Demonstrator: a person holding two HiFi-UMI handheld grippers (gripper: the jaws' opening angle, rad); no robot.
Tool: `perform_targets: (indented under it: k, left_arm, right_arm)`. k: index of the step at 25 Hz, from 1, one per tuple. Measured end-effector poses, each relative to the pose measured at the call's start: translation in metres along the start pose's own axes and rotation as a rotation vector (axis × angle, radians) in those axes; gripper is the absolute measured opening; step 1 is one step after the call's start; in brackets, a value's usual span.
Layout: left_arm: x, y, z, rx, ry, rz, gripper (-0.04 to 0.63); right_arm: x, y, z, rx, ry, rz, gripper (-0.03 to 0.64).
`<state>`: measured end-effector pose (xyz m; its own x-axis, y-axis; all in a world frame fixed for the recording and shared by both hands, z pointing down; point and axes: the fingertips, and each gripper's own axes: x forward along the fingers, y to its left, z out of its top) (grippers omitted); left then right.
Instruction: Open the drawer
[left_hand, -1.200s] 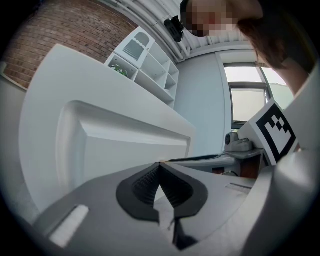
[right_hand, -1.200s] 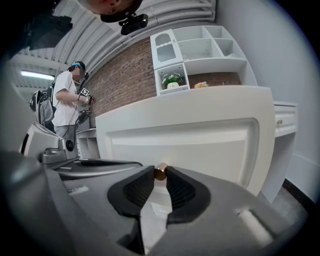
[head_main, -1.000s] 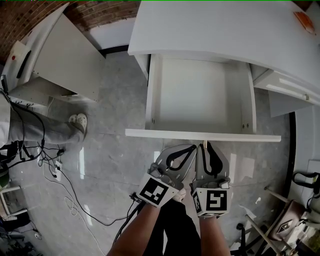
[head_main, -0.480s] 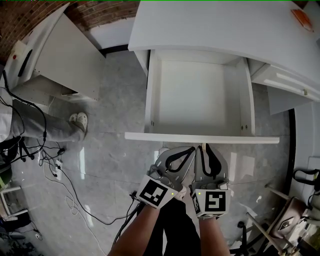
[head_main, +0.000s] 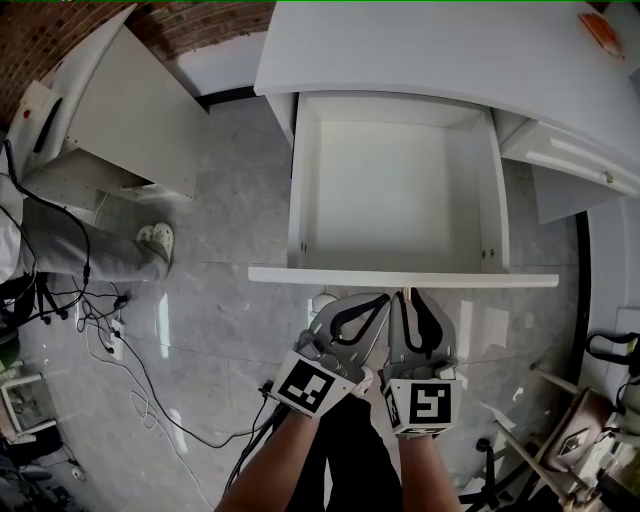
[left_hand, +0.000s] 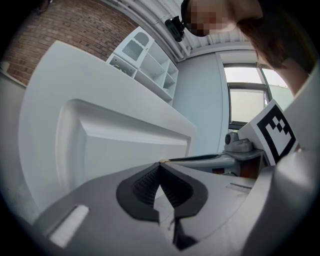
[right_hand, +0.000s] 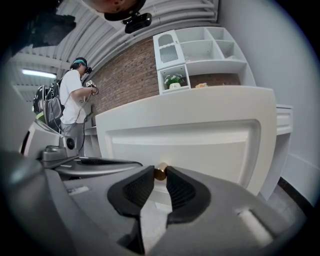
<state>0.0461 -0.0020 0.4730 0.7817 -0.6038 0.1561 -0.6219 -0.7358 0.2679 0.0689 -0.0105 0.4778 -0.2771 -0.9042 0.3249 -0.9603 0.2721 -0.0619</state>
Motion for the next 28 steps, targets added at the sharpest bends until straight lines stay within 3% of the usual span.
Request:
perform_targets:
  k: [28]
  left_arm:
    - [-0.017, -0.016, -0.009, -0.025, 0.013, -0.018, -0.002]
  right_arm:
    - [-0.017, 0.009, -0.004, -0.002, 0.012, 0.000, 0.078]
